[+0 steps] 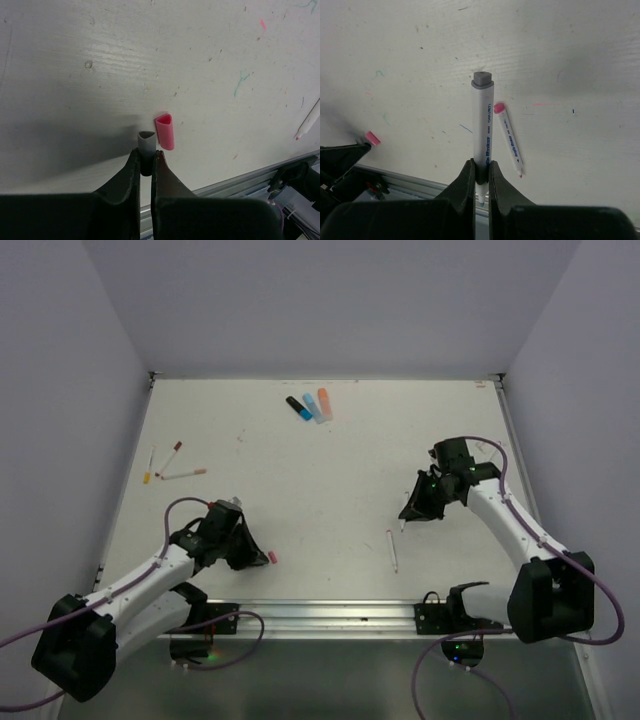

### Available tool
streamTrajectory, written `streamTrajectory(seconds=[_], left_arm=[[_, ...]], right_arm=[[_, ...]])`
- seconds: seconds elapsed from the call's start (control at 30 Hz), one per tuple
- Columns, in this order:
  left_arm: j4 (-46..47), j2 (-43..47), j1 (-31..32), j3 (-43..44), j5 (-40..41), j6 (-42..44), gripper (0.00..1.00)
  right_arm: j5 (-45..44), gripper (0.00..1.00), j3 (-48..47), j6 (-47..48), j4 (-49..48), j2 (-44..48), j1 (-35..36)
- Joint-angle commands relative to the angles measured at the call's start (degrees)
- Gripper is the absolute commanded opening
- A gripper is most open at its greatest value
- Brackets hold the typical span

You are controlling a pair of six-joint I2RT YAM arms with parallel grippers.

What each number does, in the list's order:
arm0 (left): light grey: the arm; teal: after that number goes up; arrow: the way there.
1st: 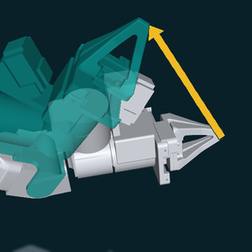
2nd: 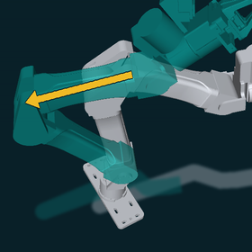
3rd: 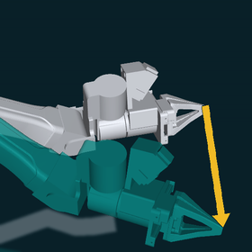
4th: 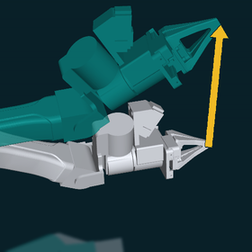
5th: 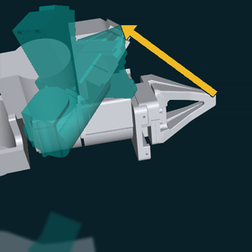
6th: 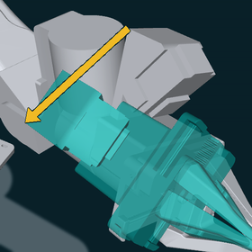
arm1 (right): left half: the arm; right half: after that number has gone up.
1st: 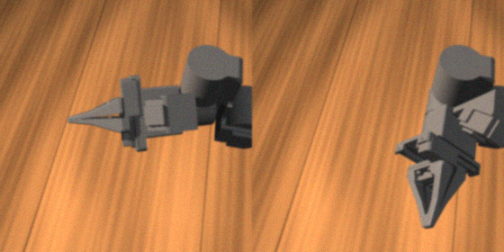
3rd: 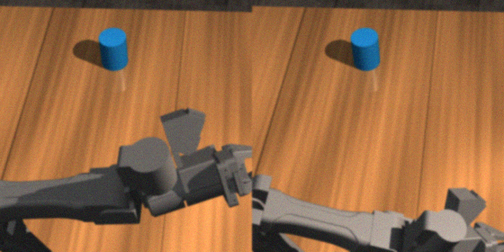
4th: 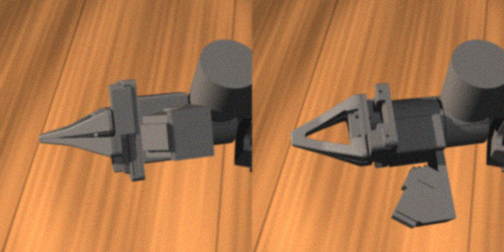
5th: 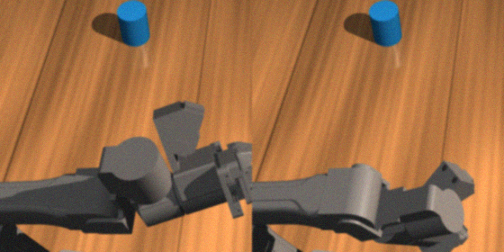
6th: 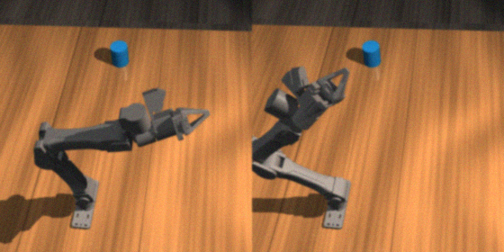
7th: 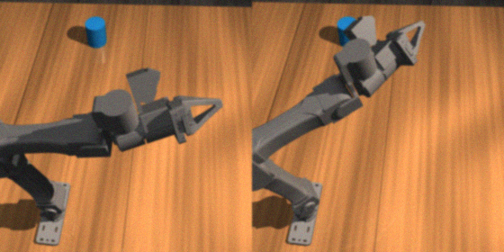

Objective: Open the pen caps

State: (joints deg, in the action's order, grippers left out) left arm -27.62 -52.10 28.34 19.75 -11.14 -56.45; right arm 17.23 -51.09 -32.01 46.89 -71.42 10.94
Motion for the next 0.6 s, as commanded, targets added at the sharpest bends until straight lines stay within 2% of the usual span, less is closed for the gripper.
streamTrajectory(seconds=[0.0, 0.1, 0.2, 0.27, 0.57], left_arm=[[3.8, -1.1, 0.6, -0.5, -0.9, 0.7, 0.0], [4.6, -1.7, 0.6, -0.6, -1.8, 0.7, 0.02], [5.7, -3.0, 0.6, -0.5, -2.7, 0.5, 0.16], [5.8, -3.5, 0.6, -0.5, -2.8, 0.6, 0.19], [6.0, -4.2, 0.6, -1.2, -2.8, 0.2, 0.25]], right_arm=[[-1.6, 0.0, 0.4, 2.2, 2.3, -2.5, -0.6], [-2.0, 0.0, 0.5, 2.7, 2.5, -3.7, -0.7], [-2.5, 0.0, 0.6, 3.3, 2.8, -4.7, -0.7], [-2.0, 0.0, 0.9, 3.4, 2.8, -5.0, -0.9], [-1.2, 0.0, 2.3, 4.7, 3.5, -7.2, -1.2]])
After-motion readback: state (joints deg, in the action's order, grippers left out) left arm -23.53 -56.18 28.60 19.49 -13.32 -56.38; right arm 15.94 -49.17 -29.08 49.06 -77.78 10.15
